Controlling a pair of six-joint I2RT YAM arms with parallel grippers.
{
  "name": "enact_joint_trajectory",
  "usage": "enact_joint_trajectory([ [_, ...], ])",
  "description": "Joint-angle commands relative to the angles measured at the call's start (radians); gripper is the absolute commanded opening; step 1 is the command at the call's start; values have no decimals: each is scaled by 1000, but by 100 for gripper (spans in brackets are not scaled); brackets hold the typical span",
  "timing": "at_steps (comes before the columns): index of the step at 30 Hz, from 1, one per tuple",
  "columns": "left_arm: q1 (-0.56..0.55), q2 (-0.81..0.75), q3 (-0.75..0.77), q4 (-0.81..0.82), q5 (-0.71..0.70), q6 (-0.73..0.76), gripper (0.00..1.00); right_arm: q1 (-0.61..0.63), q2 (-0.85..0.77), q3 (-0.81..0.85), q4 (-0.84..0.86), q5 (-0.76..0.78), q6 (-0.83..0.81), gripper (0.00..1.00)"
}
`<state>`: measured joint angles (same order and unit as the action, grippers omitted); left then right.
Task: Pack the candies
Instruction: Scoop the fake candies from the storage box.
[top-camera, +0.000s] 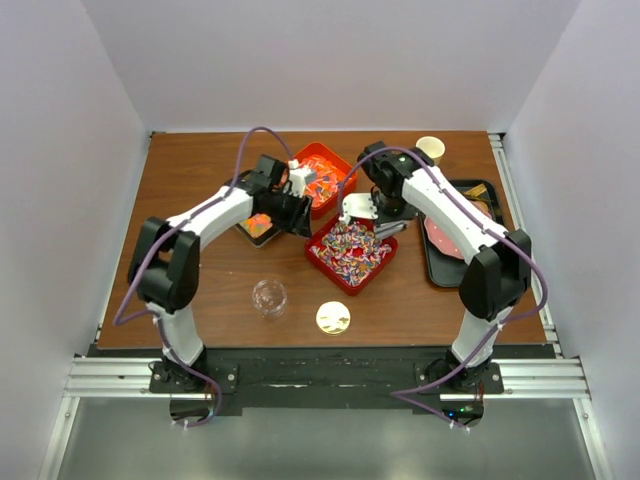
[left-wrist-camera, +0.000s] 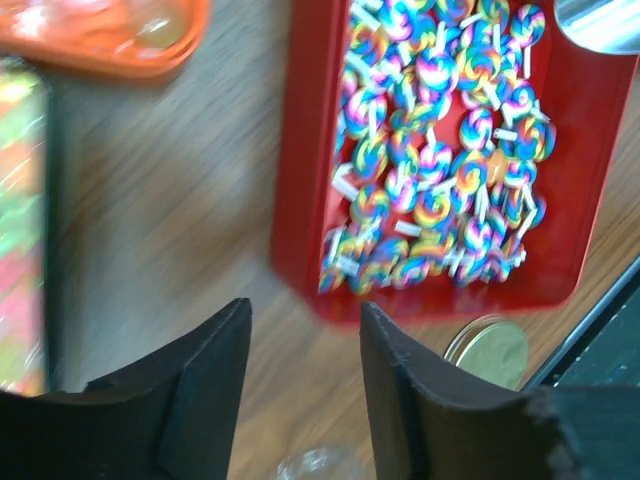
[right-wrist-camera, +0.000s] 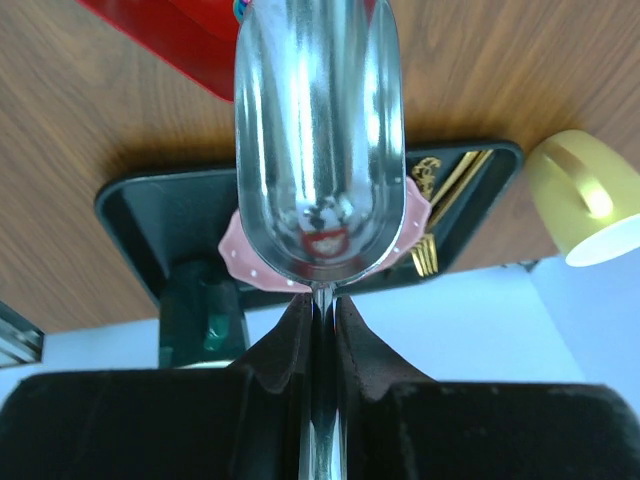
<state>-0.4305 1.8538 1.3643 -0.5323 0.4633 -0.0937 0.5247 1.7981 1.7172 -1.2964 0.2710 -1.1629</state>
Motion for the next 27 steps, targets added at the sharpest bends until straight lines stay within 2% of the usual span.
enact_joint_trajectory([
  [1, 16, -160, -92, 49, -57, 37, 55, 58, 10, 48, -75, 131, -6, 0],
  [5, 16, -254, -232, 103, -113, 122, 65, 103, 58, 71, -119, 215, 20, 0],
  [10, 36, -341, -367, 229, -157, 126, 72, 135, 81, 41, -129, 341, 23, 0],
  [20, 45, -278, -456, 325, -45, 31, 70, 182, 135, 27, -193, 401, 58, 0],
  [27, 39, -277, -548, 507, 29, 38, 67, 201, 179, 4, -204, 461, 103, 0],
])
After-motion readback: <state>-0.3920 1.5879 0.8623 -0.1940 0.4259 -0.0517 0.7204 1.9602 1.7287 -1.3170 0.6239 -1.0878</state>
